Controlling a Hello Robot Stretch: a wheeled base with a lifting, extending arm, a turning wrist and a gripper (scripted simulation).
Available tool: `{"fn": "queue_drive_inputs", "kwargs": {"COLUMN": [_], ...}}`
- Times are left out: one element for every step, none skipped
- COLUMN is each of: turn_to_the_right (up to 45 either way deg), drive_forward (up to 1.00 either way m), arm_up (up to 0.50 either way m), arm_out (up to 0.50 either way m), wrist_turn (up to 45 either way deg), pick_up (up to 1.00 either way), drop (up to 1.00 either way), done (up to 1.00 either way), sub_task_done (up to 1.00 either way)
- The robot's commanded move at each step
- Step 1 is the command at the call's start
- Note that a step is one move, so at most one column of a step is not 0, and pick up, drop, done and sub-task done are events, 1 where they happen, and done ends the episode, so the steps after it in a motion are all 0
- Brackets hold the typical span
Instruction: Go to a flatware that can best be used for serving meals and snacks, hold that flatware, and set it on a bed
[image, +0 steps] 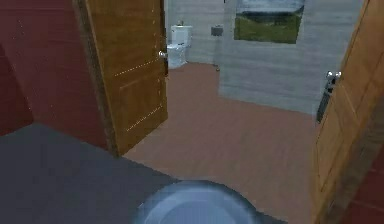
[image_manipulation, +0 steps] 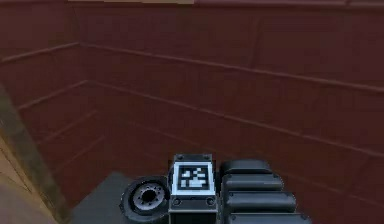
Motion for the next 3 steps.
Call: {"fn": "queue_drive_inputs", "kwargs": {"turn_to_the_right": [0.0,0.0,0.0], "drive_forward": [1.0,1.0,0.4], "arm_up": [0.0,0.0,0.0], "arm_out": [0.0,0.0,0.0], "wrist_turn": [0.0,0.0,0.0], "pick_up": [0.0,0.0,0.0], "drop": [0.0,0.0,0.0], "done": [0.0,0.0,0.0], "sub_task_done": [0.0,0.0,0.0]}}
